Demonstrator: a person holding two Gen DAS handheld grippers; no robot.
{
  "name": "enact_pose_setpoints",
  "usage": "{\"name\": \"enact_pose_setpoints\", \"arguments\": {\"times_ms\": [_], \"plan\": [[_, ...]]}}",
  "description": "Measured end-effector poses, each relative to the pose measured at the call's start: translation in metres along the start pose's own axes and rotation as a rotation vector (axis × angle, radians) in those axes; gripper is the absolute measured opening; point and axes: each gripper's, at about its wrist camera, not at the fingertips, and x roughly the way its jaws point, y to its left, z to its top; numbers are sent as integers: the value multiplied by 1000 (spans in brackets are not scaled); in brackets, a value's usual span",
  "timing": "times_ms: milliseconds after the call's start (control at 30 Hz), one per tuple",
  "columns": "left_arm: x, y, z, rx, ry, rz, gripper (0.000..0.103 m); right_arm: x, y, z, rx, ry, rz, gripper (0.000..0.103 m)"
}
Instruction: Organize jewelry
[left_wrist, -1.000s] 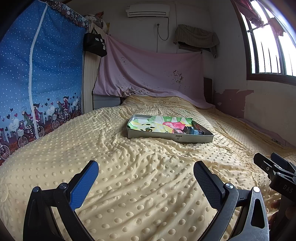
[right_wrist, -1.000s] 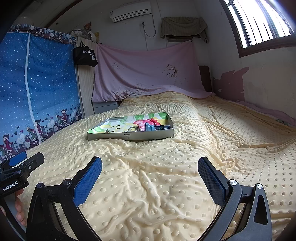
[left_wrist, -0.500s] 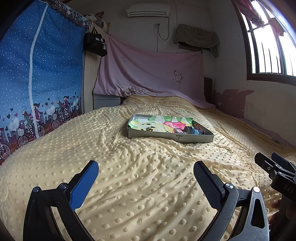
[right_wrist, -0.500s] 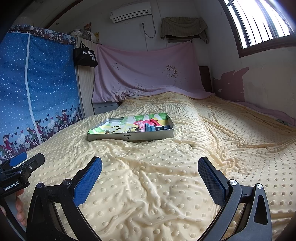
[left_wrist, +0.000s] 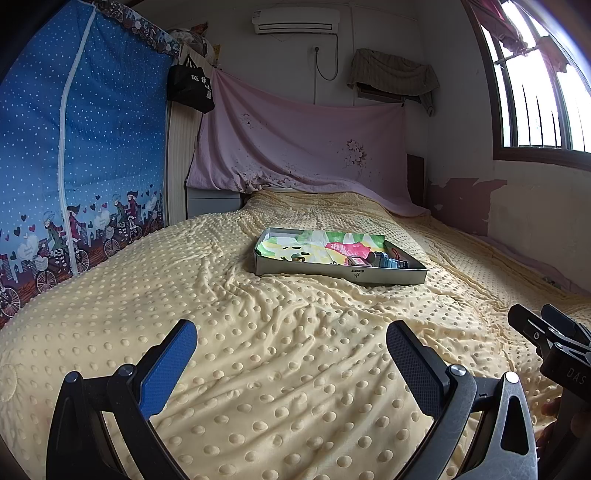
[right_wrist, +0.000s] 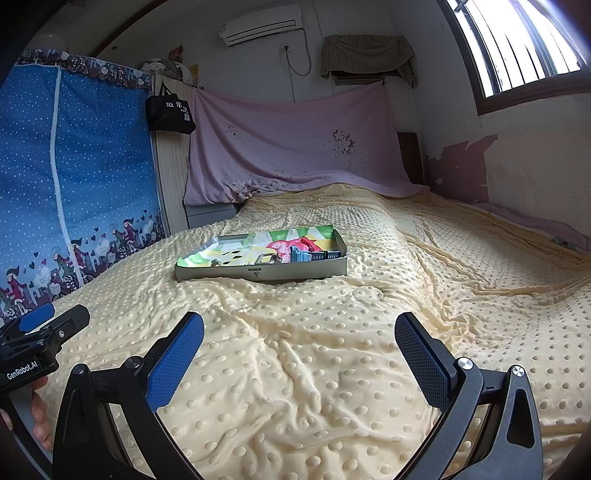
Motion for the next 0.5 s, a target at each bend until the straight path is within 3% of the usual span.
{"name": "enact_pose_setpoints", "arguments": {"times_ms": [500], "plan": [[0,0,0,-1,0,0,103,-1,1,0,-2,-1,1,102]]}}
